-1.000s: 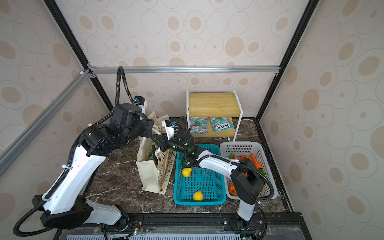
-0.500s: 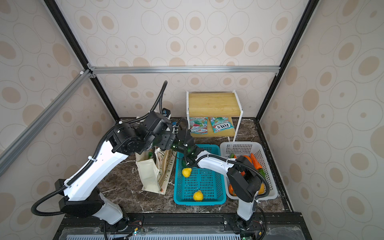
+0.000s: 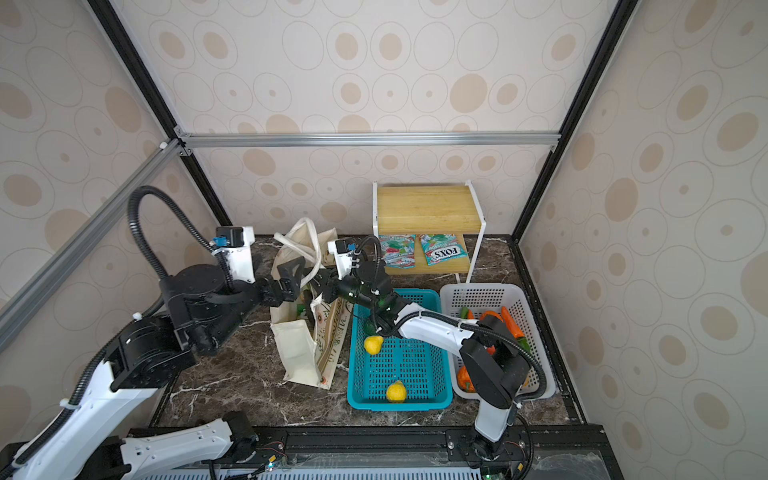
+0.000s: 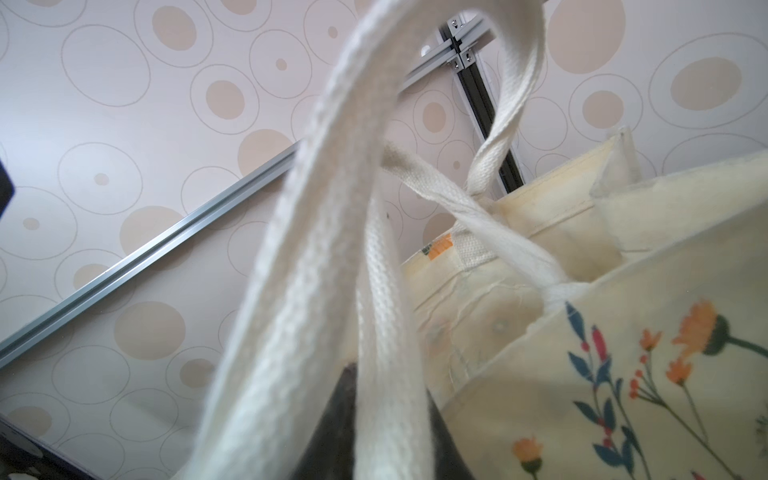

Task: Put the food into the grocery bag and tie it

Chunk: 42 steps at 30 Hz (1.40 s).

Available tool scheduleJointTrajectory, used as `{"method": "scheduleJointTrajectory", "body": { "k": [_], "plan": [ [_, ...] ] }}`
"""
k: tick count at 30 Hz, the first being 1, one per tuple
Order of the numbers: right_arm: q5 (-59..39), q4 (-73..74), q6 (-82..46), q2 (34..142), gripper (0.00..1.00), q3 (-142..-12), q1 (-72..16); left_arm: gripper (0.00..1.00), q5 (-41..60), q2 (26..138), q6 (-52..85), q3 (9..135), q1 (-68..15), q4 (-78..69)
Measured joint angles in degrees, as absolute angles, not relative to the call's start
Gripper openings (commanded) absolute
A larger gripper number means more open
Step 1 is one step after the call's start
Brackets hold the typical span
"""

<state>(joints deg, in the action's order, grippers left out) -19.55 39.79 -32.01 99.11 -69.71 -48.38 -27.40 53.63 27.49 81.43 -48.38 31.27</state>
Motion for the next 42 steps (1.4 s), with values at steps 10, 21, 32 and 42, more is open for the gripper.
{"method": "scheduleJointTrajectory", "body": {
  "k": [10, 21, 32, 42],
  "plan": [
    [-19.27, 38.06, -30.5, 96.86, 0.0, -68.23, -48.58, 0.87, -6.72, 55.24, 44.31, 73.14, -24.64, 17.91],
    [-18.87, 37.12, -29.1, 95.83, 0.0, -67.64, -48.6, 0.79, 8.25, 58.59, 58.08, 65.17, -18.96, 9.21],
    [-18.87, 36.47, -28.84, 94.8, 0.0, -66.7, -48.77, 0.44, 8.95, 60.55, 60.1, 61.6, -18.74, 2.55],
    [-20.51, 32.32, -25.98, 91.85, 0.37, -66.52, -48.77, 0.0, 10.24, 62.33, 56.82, 62.3, -18.59, -0.27]
  ]
}}
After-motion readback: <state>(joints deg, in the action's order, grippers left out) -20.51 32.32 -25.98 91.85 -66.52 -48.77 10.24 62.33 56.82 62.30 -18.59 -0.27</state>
